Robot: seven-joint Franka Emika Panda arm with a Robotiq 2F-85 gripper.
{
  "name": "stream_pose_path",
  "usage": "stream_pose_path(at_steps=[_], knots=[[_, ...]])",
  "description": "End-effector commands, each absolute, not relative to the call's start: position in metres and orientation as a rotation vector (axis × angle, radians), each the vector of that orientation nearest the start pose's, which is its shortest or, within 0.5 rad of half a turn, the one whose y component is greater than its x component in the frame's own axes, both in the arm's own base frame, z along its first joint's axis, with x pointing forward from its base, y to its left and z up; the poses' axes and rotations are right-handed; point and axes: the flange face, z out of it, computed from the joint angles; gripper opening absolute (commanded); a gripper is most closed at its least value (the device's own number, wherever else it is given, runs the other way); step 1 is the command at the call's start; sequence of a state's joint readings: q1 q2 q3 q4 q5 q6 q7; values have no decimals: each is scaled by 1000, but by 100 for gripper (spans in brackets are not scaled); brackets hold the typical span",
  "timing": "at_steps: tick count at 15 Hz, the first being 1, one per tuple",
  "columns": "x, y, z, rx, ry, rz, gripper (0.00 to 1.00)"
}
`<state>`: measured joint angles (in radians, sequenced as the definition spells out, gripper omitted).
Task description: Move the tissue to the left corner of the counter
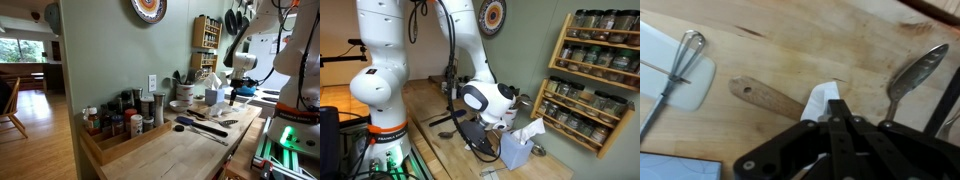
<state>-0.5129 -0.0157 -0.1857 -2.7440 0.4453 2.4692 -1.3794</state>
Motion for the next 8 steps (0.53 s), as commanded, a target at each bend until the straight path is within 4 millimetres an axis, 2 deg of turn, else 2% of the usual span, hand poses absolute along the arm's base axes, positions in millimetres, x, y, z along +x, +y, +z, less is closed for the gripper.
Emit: stream_pose_path(at_steps=[1,4,5,6,8], knots=[[284,-224,241,-2718,-647,-195,0],[292,-212,278,-2662,-817,-293,0],[277,-191,282,-2647,-874,-321,0],[295,-201,297,-2630,-935,-315,0],[303,-194,318,-2605,-1065,-325,0]])
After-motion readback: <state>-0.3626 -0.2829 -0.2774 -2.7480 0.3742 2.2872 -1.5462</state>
